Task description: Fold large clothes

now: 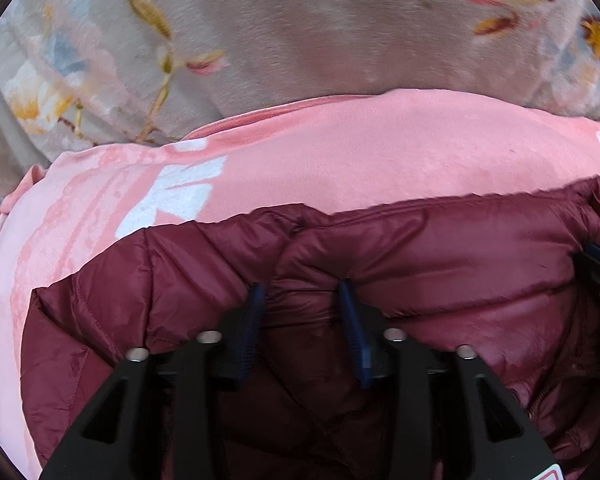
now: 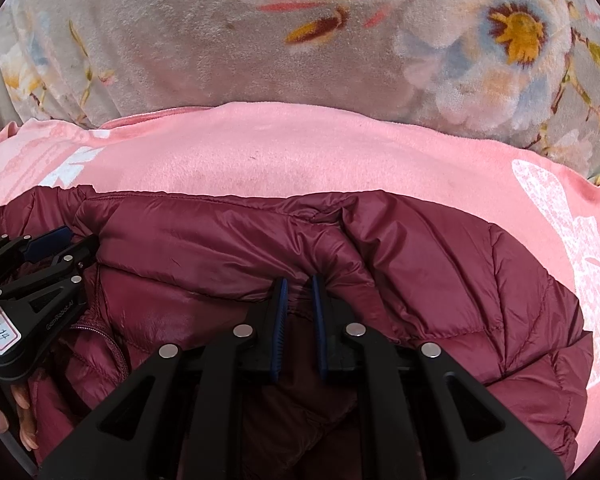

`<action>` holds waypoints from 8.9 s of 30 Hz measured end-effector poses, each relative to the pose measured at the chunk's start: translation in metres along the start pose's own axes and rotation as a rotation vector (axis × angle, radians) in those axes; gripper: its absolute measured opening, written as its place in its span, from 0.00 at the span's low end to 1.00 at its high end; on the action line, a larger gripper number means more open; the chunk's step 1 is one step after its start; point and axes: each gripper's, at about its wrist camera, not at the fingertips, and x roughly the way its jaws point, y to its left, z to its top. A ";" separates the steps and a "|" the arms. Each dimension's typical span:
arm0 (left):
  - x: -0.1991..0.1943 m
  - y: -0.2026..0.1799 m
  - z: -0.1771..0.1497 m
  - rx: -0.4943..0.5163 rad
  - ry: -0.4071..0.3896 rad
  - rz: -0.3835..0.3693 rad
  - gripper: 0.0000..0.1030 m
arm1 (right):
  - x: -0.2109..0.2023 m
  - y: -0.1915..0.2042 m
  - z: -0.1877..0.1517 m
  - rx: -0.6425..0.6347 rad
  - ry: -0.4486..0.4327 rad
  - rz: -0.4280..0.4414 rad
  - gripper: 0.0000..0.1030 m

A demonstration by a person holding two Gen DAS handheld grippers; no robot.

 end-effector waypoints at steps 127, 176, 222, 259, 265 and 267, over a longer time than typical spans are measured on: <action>-0.258 0.062 -0.229 -0.067 0.116 -0.366 0.58 | -0.263 0.040 -0.210 0.051 0.105 0.207 0.04; -0.202 0.040 -0.207 -0.065 0.051 -0.189 0.74 | -0.243 0.008 -0.193 0.190 -0.007 0.170 0.04; -0.262 0.106 -0.274 -0.131 0.027 -0.114 0.84 | -0.318 -0.019 -0.240 0.203 -0.067 0.048 0.27; -0.223 0.064 -0.273 -0.036 0.008 0.069 0.62 | -0.279 -0.065 -0.267 0.171 -0.024 -0.098 0.29; -0.236 0.080 -0.275 -0.092 0.053 0.023 0.67 | -0.297 -0.053 -0.264 0.186 -0.004 -0.134 0.33; -0.261 0.101 -0.282 -0.163 0.064 -0.045 0.68 | -0.322 -0.043 -0.265 0.212 -0.041 -0.045 0.35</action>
